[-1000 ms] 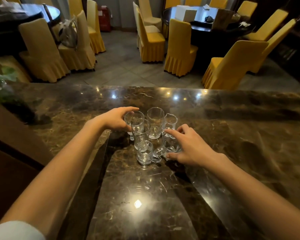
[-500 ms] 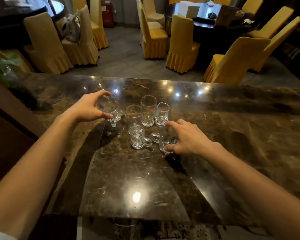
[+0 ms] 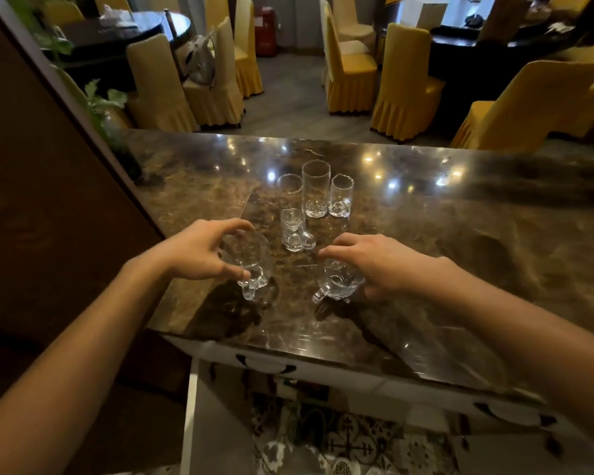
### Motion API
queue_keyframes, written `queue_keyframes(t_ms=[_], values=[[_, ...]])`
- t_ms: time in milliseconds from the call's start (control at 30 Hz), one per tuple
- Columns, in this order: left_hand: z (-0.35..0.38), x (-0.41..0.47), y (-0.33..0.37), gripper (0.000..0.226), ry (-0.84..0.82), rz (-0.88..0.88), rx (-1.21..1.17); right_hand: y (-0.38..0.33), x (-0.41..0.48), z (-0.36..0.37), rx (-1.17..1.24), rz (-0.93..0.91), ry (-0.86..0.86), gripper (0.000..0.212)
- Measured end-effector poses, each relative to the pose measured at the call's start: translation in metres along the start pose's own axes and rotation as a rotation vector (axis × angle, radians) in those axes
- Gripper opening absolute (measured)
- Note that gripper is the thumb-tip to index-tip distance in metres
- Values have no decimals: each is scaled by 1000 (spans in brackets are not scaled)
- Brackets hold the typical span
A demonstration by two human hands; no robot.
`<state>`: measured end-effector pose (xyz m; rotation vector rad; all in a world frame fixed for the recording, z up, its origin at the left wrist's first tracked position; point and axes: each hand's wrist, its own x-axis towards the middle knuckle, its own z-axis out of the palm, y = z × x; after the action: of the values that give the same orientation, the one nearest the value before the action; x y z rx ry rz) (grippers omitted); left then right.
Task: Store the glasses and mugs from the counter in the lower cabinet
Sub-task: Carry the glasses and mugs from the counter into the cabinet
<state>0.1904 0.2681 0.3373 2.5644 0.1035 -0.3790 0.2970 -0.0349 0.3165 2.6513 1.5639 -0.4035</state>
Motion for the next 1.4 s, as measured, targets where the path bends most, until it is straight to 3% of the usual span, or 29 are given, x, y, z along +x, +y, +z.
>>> queue_keyframes(t_ms=[367, 867, 1400], values=[[25, -22, -1, 99, -59, 102, 200, -63, 25, -5, -222, -328, -73, 82], [36, -16, -32, 97, -68, 255, 184, -81, 41, -3, -180, -235, -94, 84], [40, -16, -37, 99, -88, 188, 79, -81, 32, -5, -80, -141, -94, 95]])
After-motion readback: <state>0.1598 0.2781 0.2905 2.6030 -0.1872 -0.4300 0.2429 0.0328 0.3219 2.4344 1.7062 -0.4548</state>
